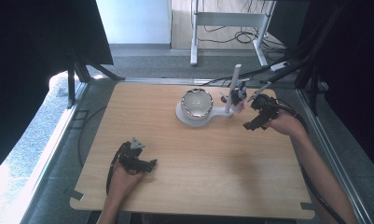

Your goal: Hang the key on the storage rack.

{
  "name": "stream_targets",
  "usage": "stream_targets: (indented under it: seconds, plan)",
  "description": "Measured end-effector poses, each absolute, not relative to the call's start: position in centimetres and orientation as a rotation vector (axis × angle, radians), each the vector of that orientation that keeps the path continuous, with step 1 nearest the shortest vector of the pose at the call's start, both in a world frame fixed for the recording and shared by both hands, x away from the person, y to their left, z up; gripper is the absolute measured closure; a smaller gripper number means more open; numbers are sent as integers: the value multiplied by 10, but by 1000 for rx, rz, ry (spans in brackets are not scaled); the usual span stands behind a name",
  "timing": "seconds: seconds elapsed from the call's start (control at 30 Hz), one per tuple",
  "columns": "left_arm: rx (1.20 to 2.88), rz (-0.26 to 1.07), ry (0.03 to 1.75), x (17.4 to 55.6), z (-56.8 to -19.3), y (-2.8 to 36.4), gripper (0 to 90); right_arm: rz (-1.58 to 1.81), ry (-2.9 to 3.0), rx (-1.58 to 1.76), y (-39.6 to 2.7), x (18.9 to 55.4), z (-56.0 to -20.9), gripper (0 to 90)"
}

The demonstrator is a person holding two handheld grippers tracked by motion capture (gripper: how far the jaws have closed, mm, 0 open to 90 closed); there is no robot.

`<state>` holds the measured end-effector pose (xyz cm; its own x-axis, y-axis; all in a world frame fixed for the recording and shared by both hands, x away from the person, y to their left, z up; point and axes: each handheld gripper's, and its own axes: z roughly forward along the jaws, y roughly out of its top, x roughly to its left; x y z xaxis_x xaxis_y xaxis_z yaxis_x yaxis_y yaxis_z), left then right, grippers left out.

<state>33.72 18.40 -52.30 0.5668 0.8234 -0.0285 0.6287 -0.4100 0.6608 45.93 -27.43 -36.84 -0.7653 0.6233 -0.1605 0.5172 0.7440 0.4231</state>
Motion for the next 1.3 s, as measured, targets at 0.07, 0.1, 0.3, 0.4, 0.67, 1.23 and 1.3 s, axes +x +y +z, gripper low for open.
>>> stream_targets:
  seconds: [0.07, 0.1, 0.3, 0.4, 0.67, 1.23, 1.3]
  plan:
    - [2171, 401, 1156, 337, -523, 184, 0, 521, 2647, 889, -275, 456, -369, 0]
    - [2171, 401, 1156, 337, -523, 184, 0, 523, 2645, 886, -275, 455, -369, 0]
    - [2170, 401, 1157, 337, -523, 184, 0, 532, 2645, 881, -276, 445, -371, 0]
    - [2164, 400, 1162, 337, -523, 184, 0, 536, 2643, 877, -278, 441, -371, 0]
    - [2165, 400, 1160, 337, -523, 184, 0, 550, 2633, 877, -284, 430, -372, 0]
    - [2171, 401, 1155, 337, -523, 184, 0, 595, 2602, 887, -301, 400, -376, 0]
    - [2166, 401, 1158, 337, -523, 184, 0, 603, 2592, 897, -304, 396, -378, 0]
